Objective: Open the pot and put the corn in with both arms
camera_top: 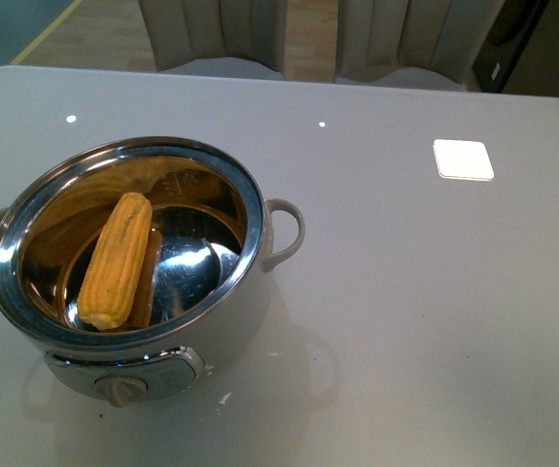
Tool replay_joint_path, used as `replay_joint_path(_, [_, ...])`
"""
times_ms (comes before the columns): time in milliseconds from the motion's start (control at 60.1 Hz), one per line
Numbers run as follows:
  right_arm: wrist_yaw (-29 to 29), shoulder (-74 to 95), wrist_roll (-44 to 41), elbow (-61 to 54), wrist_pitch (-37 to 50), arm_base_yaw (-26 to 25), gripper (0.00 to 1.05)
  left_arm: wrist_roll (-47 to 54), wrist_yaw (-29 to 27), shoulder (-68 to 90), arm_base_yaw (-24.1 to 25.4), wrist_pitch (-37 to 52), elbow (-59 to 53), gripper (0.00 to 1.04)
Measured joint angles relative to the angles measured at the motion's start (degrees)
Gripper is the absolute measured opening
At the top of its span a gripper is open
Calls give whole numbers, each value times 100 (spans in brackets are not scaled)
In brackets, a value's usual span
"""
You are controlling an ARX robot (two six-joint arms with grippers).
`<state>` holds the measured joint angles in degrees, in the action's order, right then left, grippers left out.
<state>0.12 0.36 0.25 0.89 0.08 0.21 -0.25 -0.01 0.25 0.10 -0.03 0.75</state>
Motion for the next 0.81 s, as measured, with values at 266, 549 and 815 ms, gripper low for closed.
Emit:
replay_joint_path(266, [0, 0, 0, 0, 0, 0, 96, 0, 0, 0, 0, 0, 0, 98])
replay_joint_path(549, [0, 0, 0, 0, 0, 0, 96, 0, -2, 0, 0, 0, 0, 98])
replay_joint_path(815, [2, 0, 0, 0, 0, 0, 96, 0, -2, 0, 0, 0, 0, 98])
